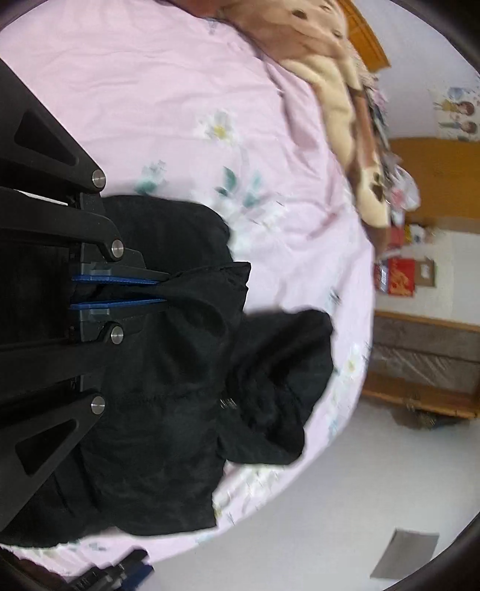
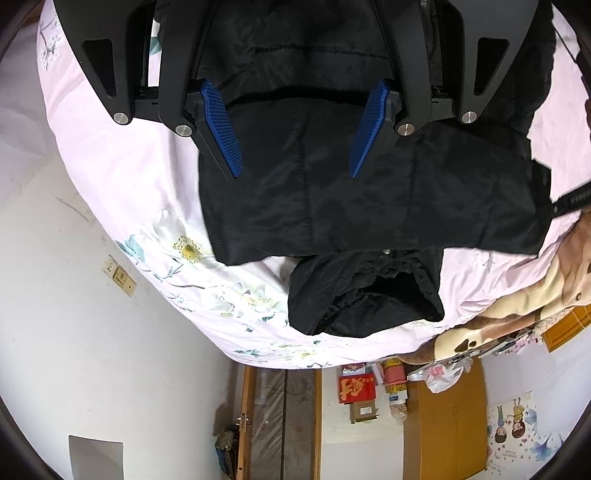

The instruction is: Fold large clothes

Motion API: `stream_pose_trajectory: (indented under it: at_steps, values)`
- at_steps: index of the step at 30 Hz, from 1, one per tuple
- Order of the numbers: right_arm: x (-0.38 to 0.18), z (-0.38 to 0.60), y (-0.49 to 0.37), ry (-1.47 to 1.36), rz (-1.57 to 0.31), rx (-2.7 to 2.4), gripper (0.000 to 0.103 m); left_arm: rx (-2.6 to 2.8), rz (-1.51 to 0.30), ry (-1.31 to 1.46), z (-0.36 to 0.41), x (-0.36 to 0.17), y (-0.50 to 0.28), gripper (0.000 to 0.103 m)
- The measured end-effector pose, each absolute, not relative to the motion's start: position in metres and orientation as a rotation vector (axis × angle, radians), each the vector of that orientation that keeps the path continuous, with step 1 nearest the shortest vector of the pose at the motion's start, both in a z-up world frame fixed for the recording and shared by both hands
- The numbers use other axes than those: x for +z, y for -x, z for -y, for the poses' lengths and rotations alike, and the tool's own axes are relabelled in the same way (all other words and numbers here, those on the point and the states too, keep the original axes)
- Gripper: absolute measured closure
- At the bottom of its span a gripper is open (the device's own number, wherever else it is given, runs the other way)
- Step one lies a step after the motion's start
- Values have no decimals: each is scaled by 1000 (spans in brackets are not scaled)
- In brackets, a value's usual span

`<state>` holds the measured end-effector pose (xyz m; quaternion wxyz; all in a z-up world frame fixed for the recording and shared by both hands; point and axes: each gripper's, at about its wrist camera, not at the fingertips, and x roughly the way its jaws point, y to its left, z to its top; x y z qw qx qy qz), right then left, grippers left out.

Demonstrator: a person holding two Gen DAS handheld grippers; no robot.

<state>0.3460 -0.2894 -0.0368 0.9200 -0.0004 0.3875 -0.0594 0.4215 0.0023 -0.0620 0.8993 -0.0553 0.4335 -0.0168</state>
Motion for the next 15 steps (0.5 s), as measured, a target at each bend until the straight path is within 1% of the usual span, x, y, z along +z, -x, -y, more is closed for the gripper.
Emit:
stream_pose_trajectory:
  at_steps: [3,8,10,13,15]
  values:
    - [-45,292,-352,10,-818,-140,42,-8,-964,134,-8,-89,-430,95]
    - [-64,300,-365,43,-856,-174,42,-2,-995,113,-5,-114,-436,88]
    - [-74,305,-372,52,-878,-193,39,5,-1003,101,-1,-118,-440,85]
    - [-90,312,-381,56,-919,-214,37,11,-1015,98,0,-126,-446,76]
    - [-100,317,-385,56,-944,-219,36,35,-1021,74,2,-134,-449,59]
